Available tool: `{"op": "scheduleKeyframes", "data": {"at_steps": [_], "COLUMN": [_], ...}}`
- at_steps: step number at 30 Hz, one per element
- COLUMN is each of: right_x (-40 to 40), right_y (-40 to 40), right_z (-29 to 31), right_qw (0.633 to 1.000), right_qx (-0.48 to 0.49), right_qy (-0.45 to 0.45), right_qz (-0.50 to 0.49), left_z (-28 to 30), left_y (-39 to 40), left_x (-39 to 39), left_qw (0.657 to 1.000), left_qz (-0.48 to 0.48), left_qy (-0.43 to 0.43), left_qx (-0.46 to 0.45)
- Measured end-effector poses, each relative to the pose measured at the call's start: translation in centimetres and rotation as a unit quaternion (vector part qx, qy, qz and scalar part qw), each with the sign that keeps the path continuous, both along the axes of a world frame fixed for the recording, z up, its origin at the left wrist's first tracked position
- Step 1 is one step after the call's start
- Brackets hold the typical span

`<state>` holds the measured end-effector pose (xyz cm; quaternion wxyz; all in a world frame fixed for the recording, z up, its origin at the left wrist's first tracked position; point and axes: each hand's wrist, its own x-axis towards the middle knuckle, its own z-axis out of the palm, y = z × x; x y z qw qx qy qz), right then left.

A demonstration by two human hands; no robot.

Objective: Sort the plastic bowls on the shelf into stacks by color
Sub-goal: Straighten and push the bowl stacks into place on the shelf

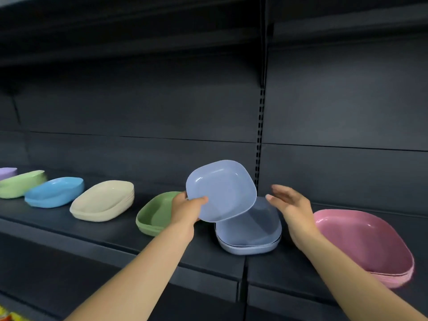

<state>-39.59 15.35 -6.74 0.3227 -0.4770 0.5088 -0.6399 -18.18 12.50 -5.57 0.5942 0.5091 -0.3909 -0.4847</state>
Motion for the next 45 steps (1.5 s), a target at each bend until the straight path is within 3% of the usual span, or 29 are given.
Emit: {"op": "scheduleKeyframes", "data": {"at_steps": [8,12,16,22,26,45], "right_x": [0.5,1.1,1.1,1.2,1.3,0.7], "right_y": [1.4,0.8,0.5,0.2,-0.1,-1.5], "right_z": [-1.1,-2.0,-2.5,-2.7,-2.9,-3.8], "right_qw": [0.994,0.995,0.996,0.996,0.993,0.98], "right_qx": [-0.048,-0.036,-0.033,0.015,0.057,0.127], "right_qy": [-0.042,0.019,0.034,0.051,0.082,0.146], "right_qz": [0.09,0.087,0.074,0.073,0.063,0.038], "left_z": [-2.1,-3.4,-4.0,-4.3,-4.4,-4.1], "left_y": [0.1,0.3,-0.5,-0.8,-1.1,-1.0], "left_x": [-3.5,-4.6,-4.9,-4.3,-4.0,-3.8], "left_qw": [0.984,0.968,0.964,0.981,0.988,0.961], "left_qz": [-0.084,-0.044,-0.019,-0.064,-0.124,-0.166], "left_qy": [-0.125,-0.213,-0.238,-0.15,-0.084,-0.218], "left_qx": [-0.09,-0.123,-0.12,-0.109,-0.049,-0.034]}}
